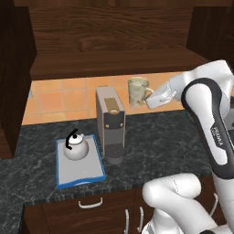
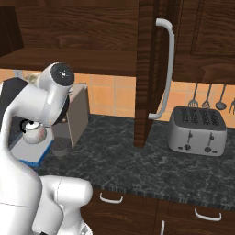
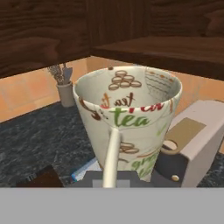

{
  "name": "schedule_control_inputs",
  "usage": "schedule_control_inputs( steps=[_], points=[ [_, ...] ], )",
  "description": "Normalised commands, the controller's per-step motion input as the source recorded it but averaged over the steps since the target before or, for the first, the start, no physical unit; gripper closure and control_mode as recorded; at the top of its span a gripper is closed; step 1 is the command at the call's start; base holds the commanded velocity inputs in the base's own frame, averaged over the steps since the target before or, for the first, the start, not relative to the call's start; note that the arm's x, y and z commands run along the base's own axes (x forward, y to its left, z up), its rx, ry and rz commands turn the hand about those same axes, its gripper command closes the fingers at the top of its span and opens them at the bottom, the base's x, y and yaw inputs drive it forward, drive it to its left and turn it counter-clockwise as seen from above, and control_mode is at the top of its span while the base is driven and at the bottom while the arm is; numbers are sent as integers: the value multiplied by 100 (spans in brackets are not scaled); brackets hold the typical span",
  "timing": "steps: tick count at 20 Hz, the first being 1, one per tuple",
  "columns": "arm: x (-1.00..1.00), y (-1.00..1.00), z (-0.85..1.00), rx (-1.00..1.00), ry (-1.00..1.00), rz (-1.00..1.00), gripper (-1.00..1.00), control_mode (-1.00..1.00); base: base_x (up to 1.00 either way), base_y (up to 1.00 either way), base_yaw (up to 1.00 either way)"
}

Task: Pick the kettle from the counter and place it on the tray. Then pick the mug from the cabinet and place it on the tray. Then close the cabinet doors.

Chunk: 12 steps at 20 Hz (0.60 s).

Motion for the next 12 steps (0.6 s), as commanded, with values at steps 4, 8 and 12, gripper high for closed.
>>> schedule_control_inputs(
  steps=[4,8,12],
  points=[
    [-49,5,-56,0,6,11,100,-100,0,0,0],
    [-40,23,-56,0,1,20,100,-100,0,0,0],
    [-5,52,-64,0,7,12,100,-100,0,0,0]
  ],
)
